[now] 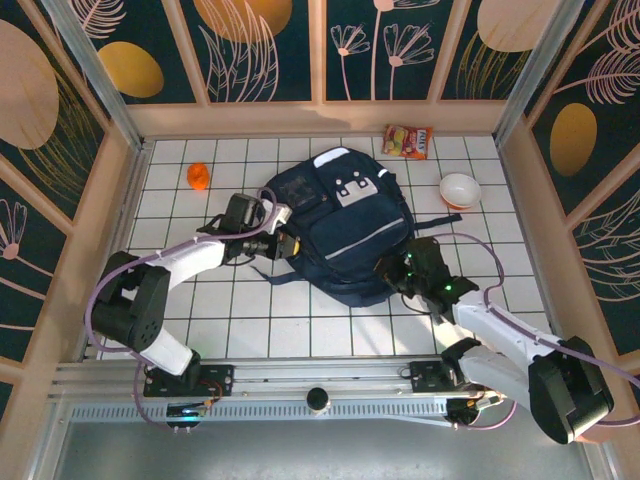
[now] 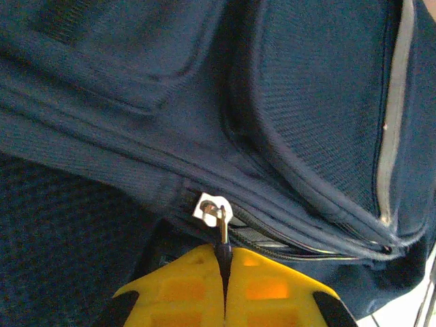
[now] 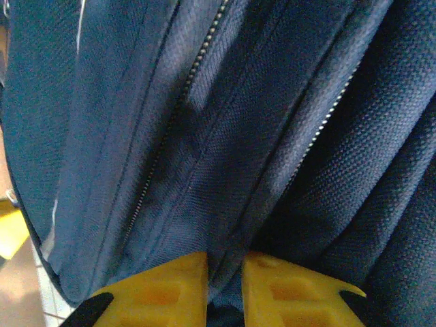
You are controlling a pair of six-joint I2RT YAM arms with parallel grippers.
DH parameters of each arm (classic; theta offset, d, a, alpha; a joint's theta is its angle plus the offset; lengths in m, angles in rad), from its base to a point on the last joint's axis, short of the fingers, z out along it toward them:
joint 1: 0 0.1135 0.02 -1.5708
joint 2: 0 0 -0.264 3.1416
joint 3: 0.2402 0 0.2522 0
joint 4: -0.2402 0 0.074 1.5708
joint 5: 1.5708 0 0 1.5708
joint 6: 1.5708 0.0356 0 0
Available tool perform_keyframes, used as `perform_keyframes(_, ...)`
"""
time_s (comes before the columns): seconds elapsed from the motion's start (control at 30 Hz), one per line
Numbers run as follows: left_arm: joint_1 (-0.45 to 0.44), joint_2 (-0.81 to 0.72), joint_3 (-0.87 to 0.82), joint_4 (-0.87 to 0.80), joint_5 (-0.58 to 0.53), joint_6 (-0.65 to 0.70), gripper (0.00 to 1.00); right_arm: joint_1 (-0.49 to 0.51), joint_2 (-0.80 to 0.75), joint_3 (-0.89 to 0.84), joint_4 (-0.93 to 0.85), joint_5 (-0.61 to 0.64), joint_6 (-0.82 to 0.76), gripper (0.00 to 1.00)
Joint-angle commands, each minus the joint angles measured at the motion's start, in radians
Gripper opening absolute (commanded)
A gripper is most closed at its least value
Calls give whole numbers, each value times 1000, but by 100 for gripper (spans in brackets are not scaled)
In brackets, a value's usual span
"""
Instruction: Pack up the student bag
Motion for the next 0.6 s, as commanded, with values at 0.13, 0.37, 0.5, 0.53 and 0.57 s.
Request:
perform_keyframes(0.13,-169,48,81,-104,85,111,0,72,48,-32,225,117,133,17)
perform_keyframes(0.37,-268,47,131,-227,150,230,0,74,74,-29,331,140,170,16)
perform_keyframes(0.5,-320,86,186,-280,102,291,0,74,123,31,343,109,134,15)
perform_keyframes(0.53,-321,96,192,-281,81,283,0,73,131,50,329,101,119,16)
perform_keyframes(0.57,-322,99,197,-280,57,275,0,73,133,67,310,97,105,17)
